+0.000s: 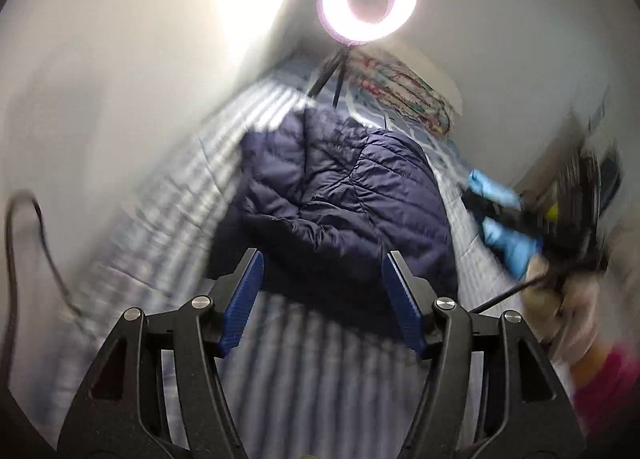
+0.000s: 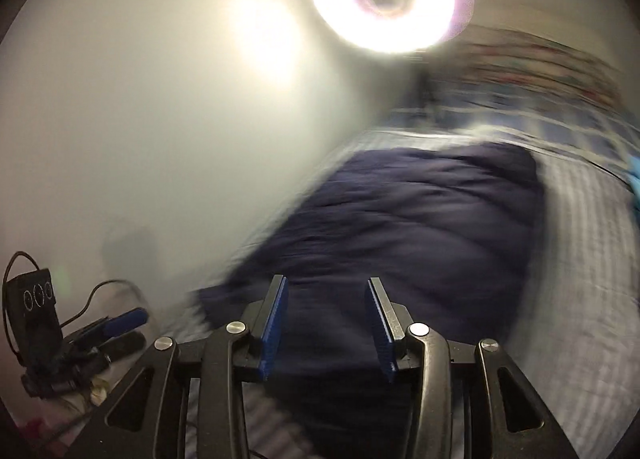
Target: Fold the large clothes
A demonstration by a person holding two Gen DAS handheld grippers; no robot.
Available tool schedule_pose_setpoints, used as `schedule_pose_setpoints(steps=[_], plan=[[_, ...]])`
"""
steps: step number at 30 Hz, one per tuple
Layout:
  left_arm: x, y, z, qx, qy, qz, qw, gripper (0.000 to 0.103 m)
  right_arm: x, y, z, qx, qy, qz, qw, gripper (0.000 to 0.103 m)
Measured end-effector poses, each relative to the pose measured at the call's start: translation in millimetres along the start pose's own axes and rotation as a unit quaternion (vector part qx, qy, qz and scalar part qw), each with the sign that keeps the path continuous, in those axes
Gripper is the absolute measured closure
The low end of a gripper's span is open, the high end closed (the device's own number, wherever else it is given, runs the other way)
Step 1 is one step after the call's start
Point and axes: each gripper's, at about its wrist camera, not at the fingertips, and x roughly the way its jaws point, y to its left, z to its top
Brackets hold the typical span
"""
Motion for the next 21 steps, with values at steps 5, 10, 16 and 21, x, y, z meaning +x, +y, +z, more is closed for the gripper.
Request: schedule_pose_setpoints(steps=[5,10,16,21], plan=[[45.7,34.9,14.2,-0.126,0.026,-0.052,0.9903,0.047,9.1,-49.7,9.8,0.034,0.004,-0.077,0.996,0.060],[57.0,16.9,25.2,-0.057,0.012,-0.013,0.9982,0.098,30.2,-73.6,11.8,0.051,0.016,-0.106,0.993,0.060],[48.7,42.6,18.1,-0.031,-0.021,0.085,0.9957,0.099,67.6,-65.5,21.1,0.036,0.011,-0.107,0.994,0.060],[48.5,45.2,7.1,-0.021,-0.010,0.126,0.9917,0.094,114.1,-40.0,14.4,-0.037,0.060,-0.139,0.988,0.060]])
